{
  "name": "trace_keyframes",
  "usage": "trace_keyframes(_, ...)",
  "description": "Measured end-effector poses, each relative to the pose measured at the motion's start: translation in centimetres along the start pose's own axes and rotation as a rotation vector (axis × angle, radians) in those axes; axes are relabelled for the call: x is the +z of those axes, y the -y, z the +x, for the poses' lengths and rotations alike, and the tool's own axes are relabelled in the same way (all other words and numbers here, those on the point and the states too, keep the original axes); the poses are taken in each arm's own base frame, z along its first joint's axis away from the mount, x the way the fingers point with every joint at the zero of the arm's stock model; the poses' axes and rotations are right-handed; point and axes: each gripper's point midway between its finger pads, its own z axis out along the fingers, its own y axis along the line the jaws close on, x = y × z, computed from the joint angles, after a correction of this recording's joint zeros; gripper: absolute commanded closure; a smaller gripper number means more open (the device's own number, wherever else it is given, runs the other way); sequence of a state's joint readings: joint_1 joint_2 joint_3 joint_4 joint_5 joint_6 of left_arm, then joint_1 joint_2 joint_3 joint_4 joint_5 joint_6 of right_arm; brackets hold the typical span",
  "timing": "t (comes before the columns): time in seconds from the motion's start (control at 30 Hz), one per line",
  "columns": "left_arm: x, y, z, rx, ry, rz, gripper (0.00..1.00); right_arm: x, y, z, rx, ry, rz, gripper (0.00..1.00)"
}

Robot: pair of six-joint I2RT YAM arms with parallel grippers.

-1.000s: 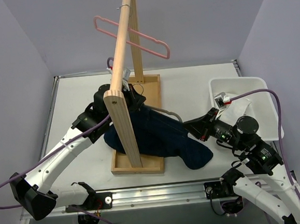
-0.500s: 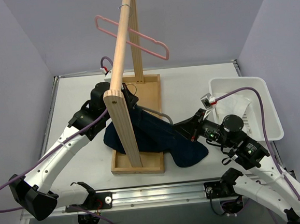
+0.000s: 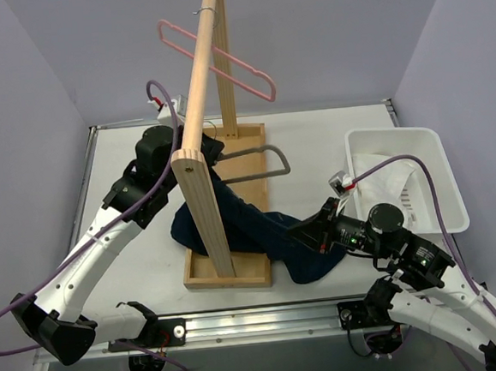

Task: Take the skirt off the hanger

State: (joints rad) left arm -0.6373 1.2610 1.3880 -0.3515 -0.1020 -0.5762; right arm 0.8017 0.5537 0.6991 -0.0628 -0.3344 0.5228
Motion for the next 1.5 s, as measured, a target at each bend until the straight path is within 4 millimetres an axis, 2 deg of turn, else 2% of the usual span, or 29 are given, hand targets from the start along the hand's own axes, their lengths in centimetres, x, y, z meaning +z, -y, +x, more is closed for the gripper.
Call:
trace_keyframes(0.13,-0.4,1.6,-2.6,-0.043,0.071,0.040,0.98,-0.6,0.6,1.4,0.014,-0.053,0.031,1.00)
trace_keyframes(0.27,-0.6,2.4,-3.3,-0.074,0.084,0.069,0.98,0.0,0.9,1.5,0.018,-0.060,0.040,1.00)
trace_keyframes(0.4,-0.8,3.5,-3.2,-0.120,0.059,0.133,0.98,2.7,2.4,1.8,0.025,-0.084,0.085,1.00)
trace_keyframes(0.57,-1.8,5.7,-1.9,-0.209,0.004,0.280,0.98,8.1,5.8,3.8,0.028,-0.181,0.170,1.00)
trace_keyframes(0.67,-2.6,7.1,-1.6,-0.244,-0.024,0.362,0.98,9.2,7.6,4.5,0.030,-0.198,0.227,1.00)
trace_keyframes(0.73,-3.3,8.1,-2.0,-0.253,-0.024,0.412,0.98,9.1,8.6,3.6,0.032,-0.165,0.260,1.00)
trace_keyframes(0.8,-4.2,8.9,-2.4,-0.258,-0.021,0.455,0.98,8.8,10.1,1.5,0.045,-0.108,0.307,1.00)
trace_keyframes(0.97,-7.0,11.3,-3.2,-0.262,-0.013,0.570,0.98,6.4,15.1,-6.1,0.065,0.071,0.466,1.00)
trace_keyframes(1.07,-7.9,11.8,-3.1,-0.239,-0.015,0.591,0.98,5.0,15.5,-10.7,0.031,0.139,0.519,1.00)
trace_keyframes(1.17,-7.9,11.0,-2.9,-0.197,0.001,0.557,0.98,3.3,13.8,-16.7,-0.045,0.226,0.558,1.00)
trace_keyframes(1.3,-7.1,8.9,-1.6,-0.136,0.009,0.472,0.98,-0.3,9.8,-24.2,-0.156,0.398,0.594,1.00)
trace_keyframes(1.5,-5.1,6.0,1.8,-0.078,-0.052,0.365,0.98,-7.6,2.8,-32.6,-0.297,0.673,0.623,1.00)
